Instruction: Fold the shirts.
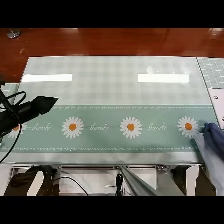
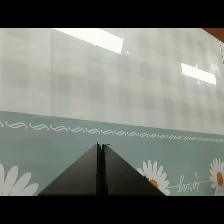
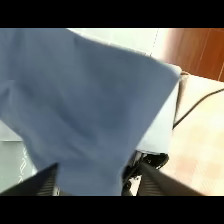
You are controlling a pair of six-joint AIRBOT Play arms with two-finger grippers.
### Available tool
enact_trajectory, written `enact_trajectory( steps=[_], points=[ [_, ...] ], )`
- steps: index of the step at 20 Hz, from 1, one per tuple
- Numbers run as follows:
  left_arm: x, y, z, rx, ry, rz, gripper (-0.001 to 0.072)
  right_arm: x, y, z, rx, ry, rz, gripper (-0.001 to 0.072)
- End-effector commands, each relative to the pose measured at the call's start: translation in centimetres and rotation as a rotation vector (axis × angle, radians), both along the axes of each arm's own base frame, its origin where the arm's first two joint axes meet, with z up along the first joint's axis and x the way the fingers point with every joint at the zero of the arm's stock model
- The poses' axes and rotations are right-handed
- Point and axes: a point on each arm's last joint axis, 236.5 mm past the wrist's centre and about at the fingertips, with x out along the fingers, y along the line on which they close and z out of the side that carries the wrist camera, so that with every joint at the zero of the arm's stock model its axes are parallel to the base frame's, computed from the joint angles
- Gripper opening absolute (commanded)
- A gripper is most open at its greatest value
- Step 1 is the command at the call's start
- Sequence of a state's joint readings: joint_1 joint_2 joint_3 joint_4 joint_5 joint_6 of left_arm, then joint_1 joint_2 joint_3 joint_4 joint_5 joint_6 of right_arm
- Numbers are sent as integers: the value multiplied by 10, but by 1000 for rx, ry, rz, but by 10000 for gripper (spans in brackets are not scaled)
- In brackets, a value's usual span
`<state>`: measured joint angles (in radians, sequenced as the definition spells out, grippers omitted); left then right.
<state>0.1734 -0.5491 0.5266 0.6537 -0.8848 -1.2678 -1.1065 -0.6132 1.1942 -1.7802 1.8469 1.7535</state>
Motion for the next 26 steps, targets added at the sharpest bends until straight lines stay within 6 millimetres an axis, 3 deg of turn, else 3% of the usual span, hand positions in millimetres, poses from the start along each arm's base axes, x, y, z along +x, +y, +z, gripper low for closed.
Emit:
enact_trajectory(
  steps=[1,4,6,7,8,9,11,12,13,14,15,16,18,20,21,23,26],
  points=[
    [9,9,5,7,-32,45,20,-9,-7,2,-46,14,-49,632],
    [16,16,8,11,-56,80,19,10,-24,6,-93,-44,-2,630],
    [23,19,12,6,-63,96,19,48,-37,14,-105,-157,77,594],
    [29,19,18,6,-64,92,19,79,-41,22,-98,-260,133,417],
    [36,18,27,6,-67,79,19,123,-39,36,-73,-414,220,158],
    [46,16,42,5,-75,56,19,172,-29,57,-47,-592,337,24],
    [70,2,85,11,-124,-19,18,269,12,108,31,-926,559,24],
    [82,-14,106,27,-161,-82,17,308,41,120,32,-997,702,24],
    [93,-37,124,48,-193,-164,17,335,77,112,18,-964,865,24],
    [97,-64,132,78,-200,-251,17,355,122,87,18,-856,1036,24],
    [95,-88,126,123,-176,-329,17,365,161,54,10,-724,1189,24],
    [91,-106,103,205,-121,-388,17,369,199,14,-7,-569,1333,24],
    [82,-107,29,416,60,-383,18,364,244,-62,-47,-283,1503,24],
    [74,-81,-36,603,209,-328,19,358,261,-123,-25,-101,1530,23],
    [70,-67,-56,646,262,-309,19,355,263,-146,14,-37,1529,23],
    [66,-45,-73,660,341,-275,19,352,260,-169,45,36,1517,24],
    [68,-30,-74,657,366,-244,19,357,263,-168,36,13,1523,24]
  ],
)
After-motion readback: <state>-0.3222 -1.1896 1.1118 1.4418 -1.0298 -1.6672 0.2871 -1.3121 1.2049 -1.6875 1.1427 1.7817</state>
